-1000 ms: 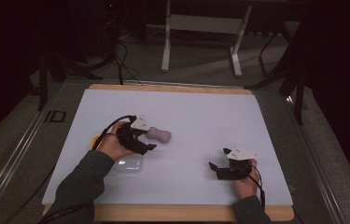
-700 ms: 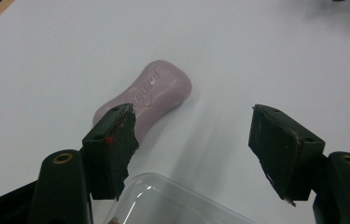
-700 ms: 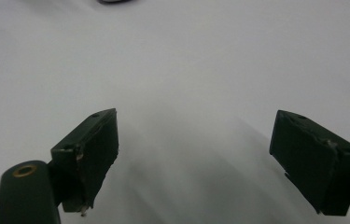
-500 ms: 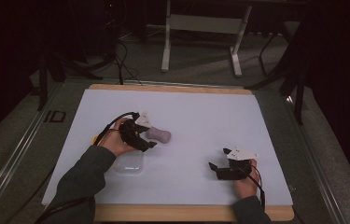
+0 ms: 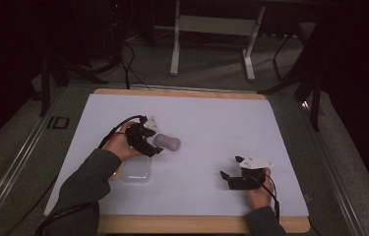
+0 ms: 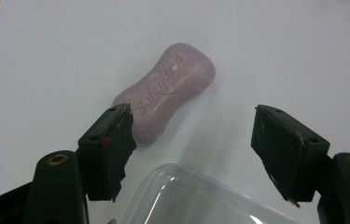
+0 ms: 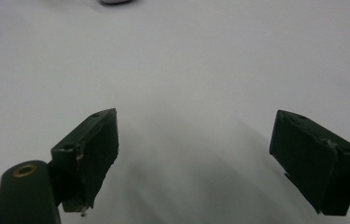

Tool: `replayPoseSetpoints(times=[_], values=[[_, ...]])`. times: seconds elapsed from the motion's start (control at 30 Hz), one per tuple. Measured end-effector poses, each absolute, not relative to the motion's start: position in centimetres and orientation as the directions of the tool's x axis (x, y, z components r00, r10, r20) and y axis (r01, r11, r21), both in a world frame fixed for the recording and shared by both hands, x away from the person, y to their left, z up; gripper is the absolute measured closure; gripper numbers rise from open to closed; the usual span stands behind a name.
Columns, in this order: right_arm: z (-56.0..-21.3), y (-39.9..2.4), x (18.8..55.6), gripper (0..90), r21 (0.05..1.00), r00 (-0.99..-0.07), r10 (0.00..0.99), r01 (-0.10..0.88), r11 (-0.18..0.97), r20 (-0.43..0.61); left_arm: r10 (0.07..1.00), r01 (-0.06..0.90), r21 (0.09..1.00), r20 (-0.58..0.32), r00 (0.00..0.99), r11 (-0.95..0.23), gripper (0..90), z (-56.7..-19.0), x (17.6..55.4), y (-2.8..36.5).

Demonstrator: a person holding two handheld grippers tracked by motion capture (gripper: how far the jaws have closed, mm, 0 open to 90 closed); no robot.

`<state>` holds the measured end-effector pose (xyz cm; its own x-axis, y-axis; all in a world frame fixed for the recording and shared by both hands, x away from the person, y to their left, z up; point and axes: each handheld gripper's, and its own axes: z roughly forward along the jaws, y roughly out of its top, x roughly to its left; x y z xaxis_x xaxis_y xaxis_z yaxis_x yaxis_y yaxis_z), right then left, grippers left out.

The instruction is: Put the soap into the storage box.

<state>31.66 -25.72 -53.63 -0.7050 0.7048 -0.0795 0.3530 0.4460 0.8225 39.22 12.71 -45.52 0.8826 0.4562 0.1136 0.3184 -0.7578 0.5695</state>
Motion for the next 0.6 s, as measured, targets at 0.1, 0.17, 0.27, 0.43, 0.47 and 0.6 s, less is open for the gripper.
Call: replayPoseSetpoints(times=[0.1,0.17,0.27,0.43,0.47,0.6], values=[[-53.6,-25.7,31.7,15.1,0.822,-0.705,0.704,0.353,0.446,-0.080,0.462,0.328,0.565,0.109,0.880,-0.757,29.9,-45.6,39.7,12.8],[-53.6,-25.7,31.7,15.1,0.823,-0.705,0.704,0.353,0.446,-0.079,0.466,0.334,0.560,0.106,0.878,-0.758,29.4,-45.7,39.8,12.8],[-53.6,-25.7,31.7,15.1,0.823,-0.706,0.704,0.353,0.446,-0.079,0.467,0.340,0.549,0.107,0.878,-0.764,29.3,-45.9,40.1,12.8],[-53.6,-25.7,31.7,15.1,0.823,-0.706,0.704,0.352,0.446,-0.079,0.471,0.345,0.541,0.110,0.875,-0.767,29.2,-46.0,40.3,12.8],[-53.6,-25.7,31.7,15.1,0.823,-0.706,0.704,0.353,0.446,-0.078,0.477,0.352,0.535,0.110,0.872,-0.768,29.1,-46.1,40.6,12.8],[-53.6,-25.7,31.7,15.1,0.822,-0.706,0.703,0.352,0.447,-0.079,0.481,0.359,0.516,0.119,0.869,-0.778,27.5,-46.4,41.0,12.6]])
